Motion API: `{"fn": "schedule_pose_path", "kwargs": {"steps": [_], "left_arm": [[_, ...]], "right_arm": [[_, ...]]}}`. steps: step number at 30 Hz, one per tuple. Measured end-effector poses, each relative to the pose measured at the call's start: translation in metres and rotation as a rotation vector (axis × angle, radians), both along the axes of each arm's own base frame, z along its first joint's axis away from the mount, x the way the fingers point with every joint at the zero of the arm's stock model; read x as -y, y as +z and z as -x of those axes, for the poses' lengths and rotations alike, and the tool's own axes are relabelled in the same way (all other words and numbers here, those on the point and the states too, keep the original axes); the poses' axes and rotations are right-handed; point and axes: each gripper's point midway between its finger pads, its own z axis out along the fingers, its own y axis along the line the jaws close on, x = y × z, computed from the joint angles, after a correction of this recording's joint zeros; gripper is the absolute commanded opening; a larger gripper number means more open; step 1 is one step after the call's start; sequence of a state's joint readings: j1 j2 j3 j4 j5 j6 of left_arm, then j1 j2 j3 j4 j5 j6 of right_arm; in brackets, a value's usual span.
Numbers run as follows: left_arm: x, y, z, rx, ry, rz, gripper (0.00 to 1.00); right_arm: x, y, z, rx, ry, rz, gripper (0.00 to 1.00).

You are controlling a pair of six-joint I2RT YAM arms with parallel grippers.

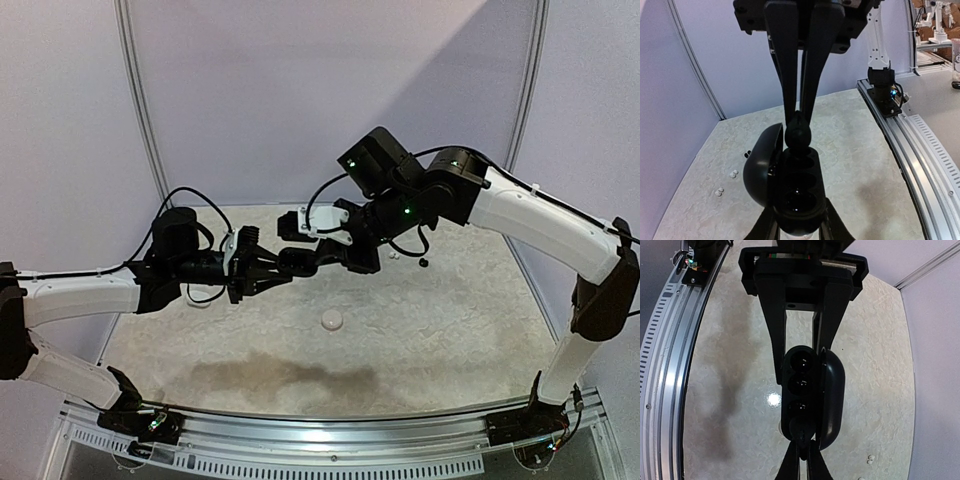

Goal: Insert the wireless bluetooth earbuds into the charging case
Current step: Insert the right earbud into the right side groove of the charging case.

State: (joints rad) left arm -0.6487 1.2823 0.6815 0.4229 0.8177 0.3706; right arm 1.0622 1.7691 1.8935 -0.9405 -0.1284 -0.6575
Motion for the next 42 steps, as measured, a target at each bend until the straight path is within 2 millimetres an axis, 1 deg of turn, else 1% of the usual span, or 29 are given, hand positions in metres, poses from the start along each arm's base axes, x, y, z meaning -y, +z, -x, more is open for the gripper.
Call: {"fn": "schedule_pose_path", "kwargs": {"steps": [4, 10, 12, 23, 27, 31, 33, 42], "left_arm": [[0.000, 0.000, 0.000, 0.000, 0.001, -0.001, 0.00], [0.000, 0.000, 0.000, 0.001, 0.004, -0.001, 0.00], [0.000, 0.000, -0.001, 0.001, 0.005, -0.001, 0.00], [0.000, -0.001, -0.003, 0.003, 0.020, -0.004, 0.00], [0.000, -0.001, -0.003, 0.004, 0.022, -0.004, 0.00], [0.000, -0.001, -0.004, 0.004, 0.022, -0.005, 0.00], [0.000, -0.002, -0.005, 0.003, 0.029, -0.007, 0.00], [0.000, -0.002, -0.007, 0.002, 0.042, -0.006, 0.00]], "right_arm": [[-0.002, -0.005, -0.001, -0.004, 0.000, 0.012, 0.00], [-0.004, -0.003, -0.003, 0.001, 0.000, 0.008, 0.00], [-0.005, -0.003, -0.004, 0.002, 0.000, 0.008, 0.02], [-0.005, -0.009, -0.008, 0.021, -0.003, 0.046, 0.04], [-0.006, -0.011, -0.010, 0.028, -0.004, 0.059, 0.08], [-0.008, -0.016, -0.012, 0.029, -0.002, 0.071, 0.19], [-0.009, -0.017, -0.012, 0.033, 0.002, 0.073, 0.22], [-0.008, -0.017, -0.013, 0.039, -0.014, 0.081, 0.24]]}}
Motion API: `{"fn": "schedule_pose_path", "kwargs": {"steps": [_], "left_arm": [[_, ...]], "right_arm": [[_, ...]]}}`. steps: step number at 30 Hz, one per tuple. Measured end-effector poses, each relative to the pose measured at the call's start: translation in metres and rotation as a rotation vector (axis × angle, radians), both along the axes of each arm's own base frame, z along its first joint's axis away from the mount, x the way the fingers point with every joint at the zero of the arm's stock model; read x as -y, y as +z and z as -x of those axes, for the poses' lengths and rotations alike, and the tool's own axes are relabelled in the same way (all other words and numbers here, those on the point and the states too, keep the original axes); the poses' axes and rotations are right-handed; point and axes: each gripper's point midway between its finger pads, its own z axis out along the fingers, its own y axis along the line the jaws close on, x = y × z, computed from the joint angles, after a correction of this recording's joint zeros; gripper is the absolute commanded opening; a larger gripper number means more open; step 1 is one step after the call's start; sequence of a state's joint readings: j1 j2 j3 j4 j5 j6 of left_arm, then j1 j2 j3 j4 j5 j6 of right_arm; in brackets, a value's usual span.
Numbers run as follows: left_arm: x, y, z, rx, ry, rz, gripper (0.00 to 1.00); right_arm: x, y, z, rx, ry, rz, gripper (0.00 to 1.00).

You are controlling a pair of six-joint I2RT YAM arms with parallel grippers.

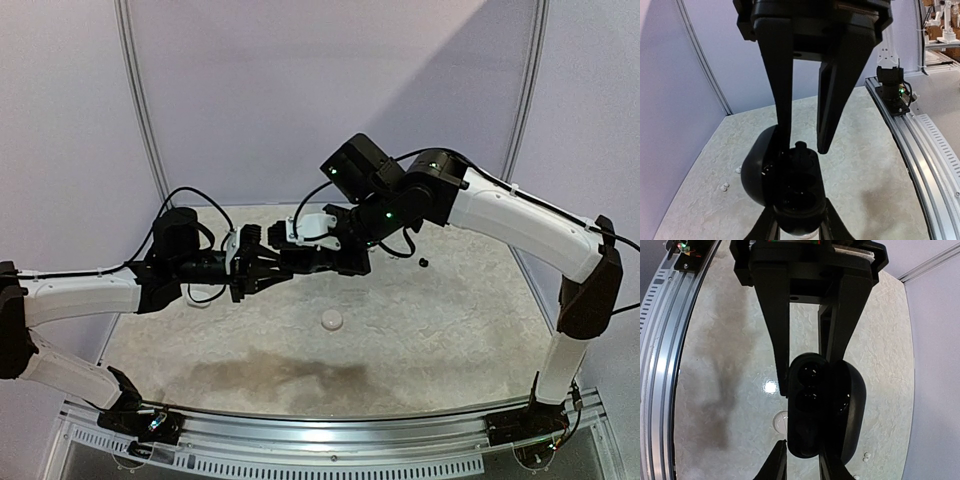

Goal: Insert the wireless bluetooth earbuds into the charging case
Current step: Insert the right earbud into the right side groove of the charging case, then place the right earbud in the right side groove of the charging case.

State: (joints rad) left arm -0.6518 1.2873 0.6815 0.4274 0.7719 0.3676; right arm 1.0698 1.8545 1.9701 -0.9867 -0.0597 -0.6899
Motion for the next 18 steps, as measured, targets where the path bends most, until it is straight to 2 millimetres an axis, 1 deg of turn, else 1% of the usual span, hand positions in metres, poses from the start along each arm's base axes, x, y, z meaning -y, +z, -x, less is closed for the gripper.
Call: {"fn": "schedule_pose_path", "kwargs": {"steps": [4, 6, 7, 8, 10, 12, 13, 14, 15, 16, 17, 18], "left_arm": [[0.000, 0.000, 0.000, -0.033, 0.007, 0.005, 0.00], [0.000, 0.000, -0.001, -0.068, 0.013, 0.010, 0.00], [0.000, 0.000, -0.001, -0.088, 0.017, 0.013, 0.00], [0.000, 0.000, -0.001, -0.111, 0.021, 0.016, 0.00], [0.000, 0.000, -0.002, -0.155, 0.035, 0.022, 0.00], [-0.001, 0.000, -0.004, -0.191, 0.046, 0.028, 0.00], [-0.001, 0.000, -0.004, -0.208, 0.052, 0.030, 0.00], [-0.001, 0.000, -0.004, -0.223, 0.056, 0.032, 0.00], [-0.001, -0.001, -0.005, -0.238, 0.061, 0.034, 0.00], [-0.001, -0.001, -0.005, -0.252, 0.065, 0.036, 0.00], [-0.001, -0.001, -0.005, -0.261, 0.068, 0.037, 0.00], [-0.002, -0.001, -0.006, -0.271, 0.074, 0.039, 0.00]], "right_arm": [[0.000, 0.002, 0.001, -0.006, -0.008, -0.008, 0.25], [0.000, 0.009, 0.003, -0.009, -0.007, -0.030, 0.27], [0.000, 0.016, 0.006, -0.012, 0.001, -0.056, 0.27], [0.001, 0.025, 0.009, -0.011, 0.006, -0.087, 0.28], [0.006, 0.049, 0.019, -0.003, 0.029, -0.159, 0.28], [0.013, 0.077, 0.028, 0.011, 0.048, -0.234, 0.29], [0.018, 0.095, 0.031, 0.021, 0.055, -0.283, 0.29], [0.022, 0.112, 0.034, 0.028, 0.060, -0.332, 0.31], [0.027, 0.127, 0.036, 0.033, 0.062, -0.376, 0.35], [0.033, 0.140, 0.034, 0.033, 0.053, -0.418, 0.39], [0.038, 0.149, 0.029, 0.031, 0.030, -0.448, 0.40], [0.046, 0.157, 0.018, 0.022, -0.011, -0.482, 0.40]]}}
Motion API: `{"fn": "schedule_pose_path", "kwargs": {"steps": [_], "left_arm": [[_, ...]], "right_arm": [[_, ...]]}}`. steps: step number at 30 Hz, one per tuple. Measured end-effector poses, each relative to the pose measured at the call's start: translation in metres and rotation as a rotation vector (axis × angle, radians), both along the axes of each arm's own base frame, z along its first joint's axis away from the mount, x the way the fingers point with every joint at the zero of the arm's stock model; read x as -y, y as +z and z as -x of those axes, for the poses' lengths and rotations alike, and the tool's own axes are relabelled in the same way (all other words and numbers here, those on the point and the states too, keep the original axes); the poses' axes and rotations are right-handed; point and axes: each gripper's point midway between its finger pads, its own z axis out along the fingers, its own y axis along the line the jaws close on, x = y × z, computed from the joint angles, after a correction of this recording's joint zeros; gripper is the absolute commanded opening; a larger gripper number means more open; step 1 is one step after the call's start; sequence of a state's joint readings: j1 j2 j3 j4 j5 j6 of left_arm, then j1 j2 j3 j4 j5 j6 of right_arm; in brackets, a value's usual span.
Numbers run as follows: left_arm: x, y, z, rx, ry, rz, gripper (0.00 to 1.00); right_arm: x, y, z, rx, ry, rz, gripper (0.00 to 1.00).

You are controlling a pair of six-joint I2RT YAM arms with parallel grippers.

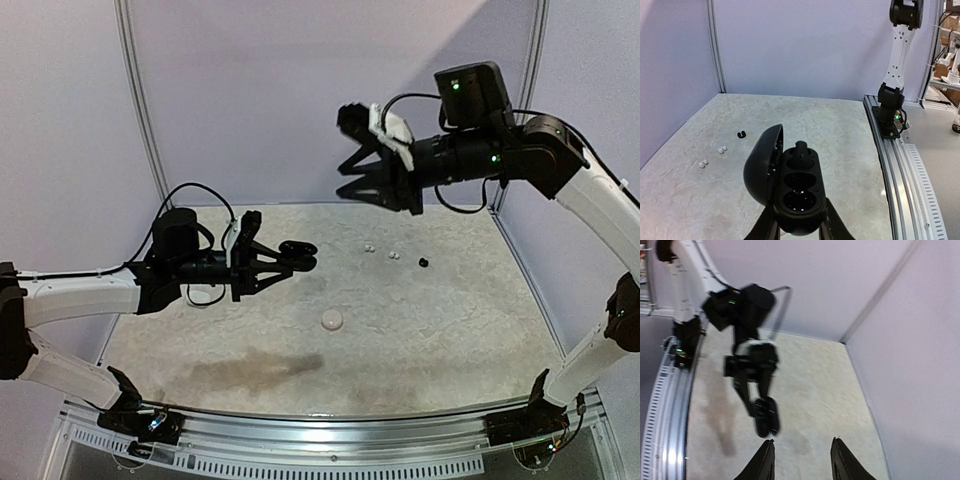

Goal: Insert the wireless bluetooth earbuds into the charging case
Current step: Place the right earbud in the right side groove of the charging case.

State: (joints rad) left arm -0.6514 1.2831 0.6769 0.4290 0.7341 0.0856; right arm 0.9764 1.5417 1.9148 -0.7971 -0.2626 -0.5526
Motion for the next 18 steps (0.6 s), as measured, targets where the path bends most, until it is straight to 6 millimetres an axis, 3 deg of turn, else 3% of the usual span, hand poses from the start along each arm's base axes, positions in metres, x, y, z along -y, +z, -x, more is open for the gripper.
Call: {"fn": "schedule_pose_path", "kwargs": {"steps": [2, 4, 6, 8, 10, 13, 15, 18], "left_arm": [[0.000, 0.001, 0.000, -0.010, 0.005, 0.003, 0.00], [-0.001, 0.001, 0.000, -0.017, 0.009, 0.006, 0.00], [-0.001, 0.001, 0.000, -0.022, 0.012, 0.007, 0.00], [-0.002, 0.001, 0.000, -0.021, 0.013, 0.007, 0.00], [-0.002, 0.003, 0.001, -0.018, 0.013, 0.009, 0.00], [-0.002, 0.002, 0.001, -0.018, 0.016, 0.009, 0.00], [-0.003, 0.002, 0.001, -0.017, 0.016, 0.009, 0.00], [-0.003, 0.002, 0.001, -0.016, 0.016, 0.009, 0.00]], "right_arm": [[0.020, 0.008, -0.038, -0.043, -0.119, -0.050, 0.40], [0.054, 0.001, -0.100, -0.119, -0.313, -0.078, 0.38], [0.088, -0.019, -0.158, -0.198, -0.503, -0.083, 0.36], [0.127, -0.053, -0.216, -0.296, -0.699, -0.064, 0.32], [0.167, -0.103, -0.268, -0.400, -0.883, -0.015, 0.29], [0.221, -0.190, -0.317, -0.570, -1.089, 0.089, 0.26], [0.248, -0.245, -0.331, -0.671, -1.175, 0.159, 0.25], [0.269, -0.312, -0.331, -0.787, -1.234, 0.270, 0.25]]}}
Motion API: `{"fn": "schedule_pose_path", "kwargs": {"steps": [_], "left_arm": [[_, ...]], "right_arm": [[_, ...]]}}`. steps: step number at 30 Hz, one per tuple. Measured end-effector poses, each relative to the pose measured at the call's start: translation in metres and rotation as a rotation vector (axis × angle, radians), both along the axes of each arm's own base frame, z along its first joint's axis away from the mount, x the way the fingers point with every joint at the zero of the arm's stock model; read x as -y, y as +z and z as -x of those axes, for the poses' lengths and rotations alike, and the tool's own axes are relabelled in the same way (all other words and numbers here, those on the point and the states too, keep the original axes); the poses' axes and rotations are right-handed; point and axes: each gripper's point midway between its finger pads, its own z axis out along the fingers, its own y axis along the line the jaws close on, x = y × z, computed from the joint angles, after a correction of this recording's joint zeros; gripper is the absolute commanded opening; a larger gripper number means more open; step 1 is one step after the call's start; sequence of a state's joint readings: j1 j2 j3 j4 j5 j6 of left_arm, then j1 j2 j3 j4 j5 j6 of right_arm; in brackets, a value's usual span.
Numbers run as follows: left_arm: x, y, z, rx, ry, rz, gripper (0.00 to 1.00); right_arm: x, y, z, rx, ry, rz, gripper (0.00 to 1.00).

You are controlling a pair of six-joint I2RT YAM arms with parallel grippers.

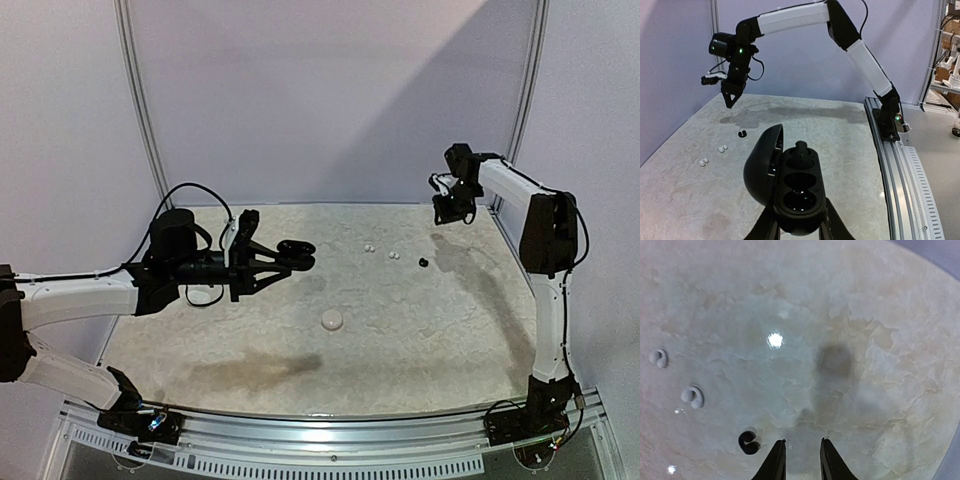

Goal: Insert the wireless bluetooth earbuds into the charging case
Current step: Place the right earbud in the right side groove of the charging case.

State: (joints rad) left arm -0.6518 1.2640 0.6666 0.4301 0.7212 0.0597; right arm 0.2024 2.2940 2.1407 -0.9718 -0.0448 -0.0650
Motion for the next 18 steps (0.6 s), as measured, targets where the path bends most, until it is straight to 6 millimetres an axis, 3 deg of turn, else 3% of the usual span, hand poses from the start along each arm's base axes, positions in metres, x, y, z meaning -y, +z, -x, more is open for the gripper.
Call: {"fn": "schedule_pose_path", "kwargs": {"steps": [4, 11, 18], "left_arm": [[0.000, 0.000, 0.000, 0.003, 0.000, -0.001, 0.00], [0.000, -0.002, -0.001, 0.011, -0.002, -0.006, 0.00], [0.002, -0.006, -0.002, 0.012, -0.006, -0.015, 0.00]], "right_arm": [[0.003, -0.044, 0.010, -0.111, 0.011, 0.020, 0.27], [-0.018, -0.069, 0.030, -0.166, 0.108, -0.006, 0.52], [-0.036, -0.082, 0.045, -0.190, 0.187, 0.031, 0.52]]}}
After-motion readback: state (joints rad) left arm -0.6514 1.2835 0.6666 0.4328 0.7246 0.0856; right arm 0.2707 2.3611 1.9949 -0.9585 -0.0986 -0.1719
